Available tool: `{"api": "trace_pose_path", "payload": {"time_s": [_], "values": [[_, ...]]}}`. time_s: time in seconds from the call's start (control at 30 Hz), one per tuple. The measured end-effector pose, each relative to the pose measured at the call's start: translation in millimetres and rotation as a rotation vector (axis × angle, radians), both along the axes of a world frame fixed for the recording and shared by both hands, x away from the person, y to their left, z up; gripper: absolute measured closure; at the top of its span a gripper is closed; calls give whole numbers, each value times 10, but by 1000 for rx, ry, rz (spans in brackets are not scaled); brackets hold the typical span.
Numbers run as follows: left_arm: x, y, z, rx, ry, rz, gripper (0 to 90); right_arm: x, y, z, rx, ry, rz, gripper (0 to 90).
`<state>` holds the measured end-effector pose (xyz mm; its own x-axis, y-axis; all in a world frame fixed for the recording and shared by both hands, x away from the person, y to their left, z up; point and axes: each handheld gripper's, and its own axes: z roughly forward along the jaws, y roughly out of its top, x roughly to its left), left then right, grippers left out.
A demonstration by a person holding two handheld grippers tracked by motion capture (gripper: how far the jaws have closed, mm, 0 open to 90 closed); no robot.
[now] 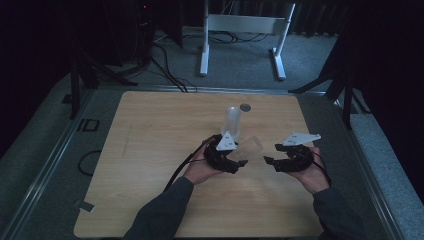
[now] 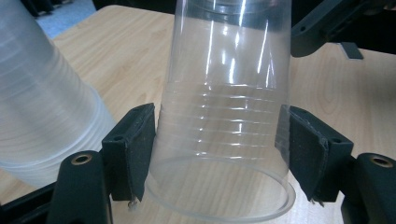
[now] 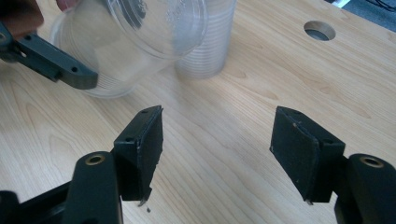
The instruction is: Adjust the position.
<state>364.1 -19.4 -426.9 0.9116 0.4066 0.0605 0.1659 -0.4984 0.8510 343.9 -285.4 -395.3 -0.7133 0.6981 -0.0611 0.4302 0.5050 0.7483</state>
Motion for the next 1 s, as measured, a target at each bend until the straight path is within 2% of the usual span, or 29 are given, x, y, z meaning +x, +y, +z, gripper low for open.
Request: {"api": "trace_pose_path", "payload": {"time_s": [0.03, 0.23, 0.27, 0.37, 0.4, 1.0], "values": [[-2, -3, -1, 3, 0, -4, 298, 5, 9, 5, -26, 2, 9, 343], [-2, -7, 1, 13, 4, -23, 298, 11, 19, 19, -57, 12, 22, 343], [-3, -7, -3, 15, 6, -24, 298, 13, 20, 28, -78, 15, 29, 343], [-2, -2, -3, 26, 6, -28, 298, 12, 22, 36, -88, 16, 33, 344], [-2, -2, -5, 27, 8, -29, 298, 8, 27, 48, -110, 6, 34, 352], [11, -8, -38, 78, 14, -57, 301, 6, 25, 150, -188, 4, 62, 365]]}}
